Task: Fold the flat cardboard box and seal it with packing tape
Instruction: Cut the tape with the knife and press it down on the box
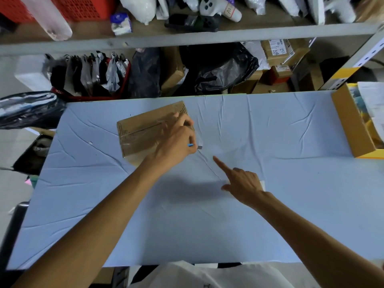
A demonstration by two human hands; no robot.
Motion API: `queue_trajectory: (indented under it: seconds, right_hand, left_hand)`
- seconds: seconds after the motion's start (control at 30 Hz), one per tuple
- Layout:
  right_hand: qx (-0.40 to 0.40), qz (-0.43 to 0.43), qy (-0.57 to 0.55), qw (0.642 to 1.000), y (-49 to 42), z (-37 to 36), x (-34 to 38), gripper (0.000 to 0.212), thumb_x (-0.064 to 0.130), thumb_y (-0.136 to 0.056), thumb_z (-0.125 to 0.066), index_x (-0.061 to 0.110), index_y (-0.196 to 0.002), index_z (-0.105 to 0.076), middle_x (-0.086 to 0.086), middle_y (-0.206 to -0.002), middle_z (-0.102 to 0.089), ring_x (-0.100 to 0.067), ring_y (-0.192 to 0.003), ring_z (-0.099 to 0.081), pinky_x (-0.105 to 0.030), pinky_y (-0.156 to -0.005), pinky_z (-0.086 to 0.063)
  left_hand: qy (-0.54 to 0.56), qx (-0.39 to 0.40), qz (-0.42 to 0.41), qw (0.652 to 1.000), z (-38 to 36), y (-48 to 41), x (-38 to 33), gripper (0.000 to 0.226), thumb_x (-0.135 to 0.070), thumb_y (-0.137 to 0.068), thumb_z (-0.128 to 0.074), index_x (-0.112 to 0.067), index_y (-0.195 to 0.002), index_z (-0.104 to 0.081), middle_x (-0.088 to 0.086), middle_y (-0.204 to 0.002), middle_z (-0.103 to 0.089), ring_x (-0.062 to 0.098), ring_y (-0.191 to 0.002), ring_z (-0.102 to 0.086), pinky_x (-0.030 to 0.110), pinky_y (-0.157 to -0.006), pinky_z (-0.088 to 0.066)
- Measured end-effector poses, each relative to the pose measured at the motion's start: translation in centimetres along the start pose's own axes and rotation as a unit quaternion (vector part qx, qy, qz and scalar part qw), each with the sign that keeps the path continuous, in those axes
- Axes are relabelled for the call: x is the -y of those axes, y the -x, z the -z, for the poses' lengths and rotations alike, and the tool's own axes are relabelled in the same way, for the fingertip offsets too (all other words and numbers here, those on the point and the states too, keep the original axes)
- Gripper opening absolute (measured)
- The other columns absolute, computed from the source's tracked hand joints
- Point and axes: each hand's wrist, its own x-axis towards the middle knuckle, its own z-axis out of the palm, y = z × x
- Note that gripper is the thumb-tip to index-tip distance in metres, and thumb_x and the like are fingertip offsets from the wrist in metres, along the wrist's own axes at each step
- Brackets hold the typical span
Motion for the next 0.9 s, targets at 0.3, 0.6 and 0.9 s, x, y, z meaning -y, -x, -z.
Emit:
queue_trajectory:
  seconds: [0.3, 0.6, 0.9]
  right_hand:
    - [-0.160, -0.038, -0.062, 0.984, -1.7, 1.0, 0.3, 0.057, 0.017, -0.085, -0.068, 0.011, -0.131, -0.035, -0.016, -0.108, -0.063, -0.035, -0.091, -0.061, -0.033, -0.069, -0.040]
    - [-0.064, 0.003, -0.011, 0.998, -2.1, -2.2, 0.5, 0.079, 0.002, -0.079, -0.069, 0.004, -0.141, -0.021, -0.011, -0.120, -0.062, -0.028, -0.104, -0.062, -0.033, -0.083, -0.046]
    - [-0.046, -0.009, 0.013, 0.999, -2.4, -2.7, 0.7, 0.083, 0.030, -0.075, -0.078, 0.009, -0.137, -0.029, -0.011, -0.129, -0.051, -0.031, -0.117, -0.052, -0.037, -0.088, -0.046]
  left_hand:
    - [0.047, -0.114, -0.093, 0.988, -1.2, 2.9, 0.2, 0.012, -0.018, -0.080, -0.072, -0.011, -0.073, -0.065, 0.000, -0.083, -0.052, 0.014, -0.083, -0.044, 0.025, -0.068, -0.038]
    - [0.211, 0.051, 0.094, 0.972, -8.1, 6.5, 4.1, 0.012, -0.019, -0.076, -0.075, -0.016, -0.072, -0.065, -0.007, -0.068, -0.059, 0.009, -0.063, -0.053, 0.029, -0.063, -0.044]
    - [0.055, 0.085, 0.164, 0.981, -13.6, 7.0, 6.7, 0.009, -0.018, -0.091, -0.055, -0.015, -0.095, -0.048, 0.002, -0.096, -0.059, 0.025, -0.094, -0.055, 0.031, -0.067, -0.032]
